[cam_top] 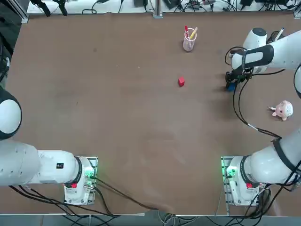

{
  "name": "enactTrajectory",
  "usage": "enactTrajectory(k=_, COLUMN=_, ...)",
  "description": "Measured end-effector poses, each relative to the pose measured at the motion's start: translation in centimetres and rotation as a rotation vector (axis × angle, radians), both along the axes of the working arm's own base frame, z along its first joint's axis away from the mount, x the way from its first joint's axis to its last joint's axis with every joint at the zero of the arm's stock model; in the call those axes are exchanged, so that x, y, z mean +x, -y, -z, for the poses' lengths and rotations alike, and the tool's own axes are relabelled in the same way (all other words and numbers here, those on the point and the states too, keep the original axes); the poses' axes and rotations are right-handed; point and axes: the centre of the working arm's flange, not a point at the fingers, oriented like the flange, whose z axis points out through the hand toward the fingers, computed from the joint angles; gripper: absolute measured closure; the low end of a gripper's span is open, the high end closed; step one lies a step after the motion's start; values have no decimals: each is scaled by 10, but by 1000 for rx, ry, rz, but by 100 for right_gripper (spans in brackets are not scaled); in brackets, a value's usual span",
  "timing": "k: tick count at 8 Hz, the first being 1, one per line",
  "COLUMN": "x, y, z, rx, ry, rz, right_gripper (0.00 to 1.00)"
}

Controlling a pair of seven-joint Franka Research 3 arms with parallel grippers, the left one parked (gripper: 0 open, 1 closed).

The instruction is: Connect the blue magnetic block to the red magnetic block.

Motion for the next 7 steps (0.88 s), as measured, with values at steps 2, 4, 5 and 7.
enactTrajectory(k=2, x=20, y=-5, z=-16, rx=2, ry=48, rz=-14, right_gripper=52)
enactTrajectory(k=4, x=36, y=-6, z=-20, rx=1, ry=71, rz=-19, right_gripper=52)
enactTrajectory(k=5, x=42, y=-6, z=-17, rx=-1, ry=73, rz=-19, right_gripper=52)
enactTrajectory(k=7, x=53, y=-7, z=-7, rx=-2, ry=68, rz=-22, right_gripper=52)
